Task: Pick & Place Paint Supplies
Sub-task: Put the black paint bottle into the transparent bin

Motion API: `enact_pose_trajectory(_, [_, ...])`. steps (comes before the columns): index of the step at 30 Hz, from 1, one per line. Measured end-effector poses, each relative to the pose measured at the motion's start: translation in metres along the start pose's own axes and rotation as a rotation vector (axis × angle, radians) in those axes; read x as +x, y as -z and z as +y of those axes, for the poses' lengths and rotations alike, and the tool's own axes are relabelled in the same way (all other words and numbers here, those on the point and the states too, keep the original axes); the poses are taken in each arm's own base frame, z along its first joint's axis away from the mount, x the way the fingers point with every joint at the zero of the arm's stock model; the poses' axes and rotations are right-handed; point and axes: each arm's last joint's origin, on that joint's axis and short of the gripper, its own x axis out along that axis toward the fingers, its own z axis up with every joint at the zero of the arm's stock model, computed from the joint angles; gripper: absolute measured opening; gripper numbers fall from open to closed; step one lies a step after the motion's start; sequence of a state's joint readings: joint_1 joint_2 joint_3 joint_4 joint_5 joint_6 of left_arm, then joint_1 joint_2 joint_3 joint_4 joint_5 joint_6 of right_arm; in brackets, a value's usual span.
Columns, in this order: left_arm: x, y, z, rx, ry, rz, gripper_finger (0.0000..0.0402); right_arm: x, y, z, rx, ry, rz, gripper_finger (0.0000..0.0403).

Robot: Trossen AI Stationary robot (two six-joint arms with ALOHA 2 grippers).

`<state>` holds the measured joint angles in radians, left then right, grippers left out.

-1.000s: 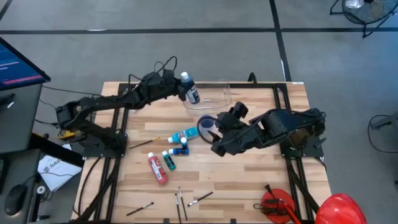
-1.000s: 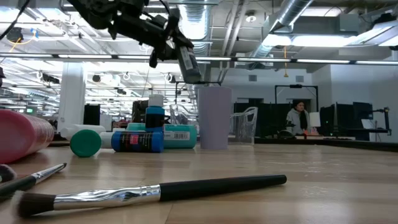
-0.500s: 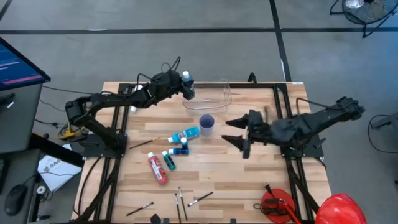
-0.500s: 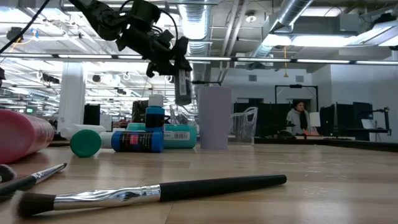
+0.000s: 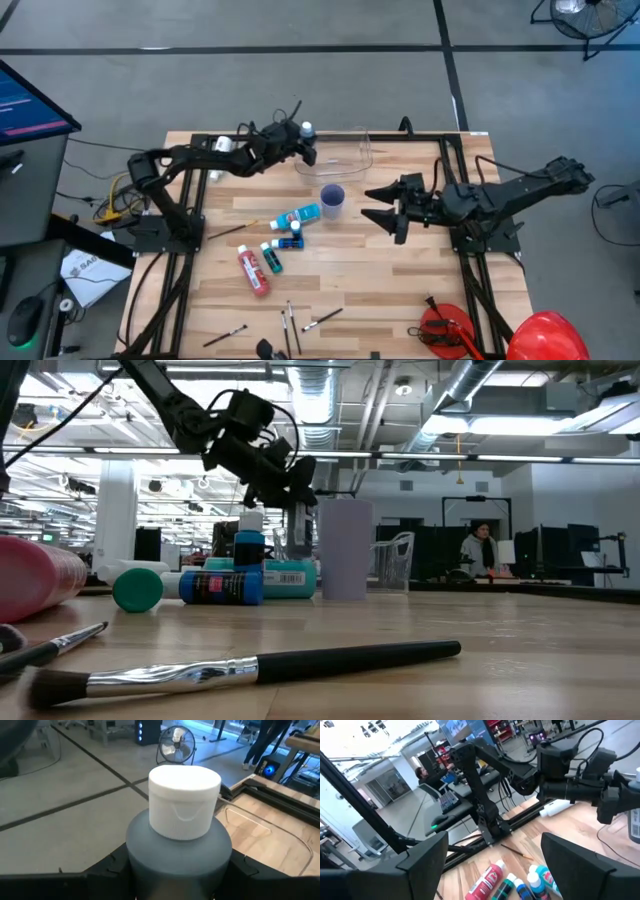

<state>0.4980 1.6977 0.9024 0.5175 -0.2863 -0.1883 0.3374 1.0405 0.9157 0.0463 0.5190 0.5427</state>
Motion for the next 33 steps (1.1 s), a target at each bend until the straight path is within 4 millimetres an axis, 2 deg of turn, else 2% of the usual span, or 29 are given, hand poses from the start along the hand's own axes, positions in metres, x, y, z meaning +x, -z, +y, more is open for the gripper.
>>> enact_pose_trajectory(10, [0.016, 0.017, 0.005, 0.058, -0.018, 0.006, 0.0176, 0.001, 0.004, -0.006, 0.027, 0.048, 0.044, 0.0311])
enact_pose_trajectory(16, [0.031, 0.025, -0.006, 0.127, 0.030, 0.016, 0.0176, 0.003, 0.003, -0.012, 0.050, 0.083, 0.048, 0.0311])
enact_pose_trajectory(19, [0.039, 0.022, -0.012, 0.157, 0.040, 0.003, 0.0178, 0.004, 0.002, -0.014, 0.055, 0.091, 0.046, 0.0311])
enact_pose_trajectory(26, [0.044, 0.019, -0.012, 0.138, 0.034, -0.006, 0.0181, 0.005, 0.002, -0.015, 0.062, 0.097, 0.043, 0.0311])
enact_pose_trajectory(33, [0.050, 0.038, -0.012, 0.093, 0.028, 0.049, 0.0181, 0.005, 0.002, -0.016, 0.058, 0.105, 0.048, 0.0311])
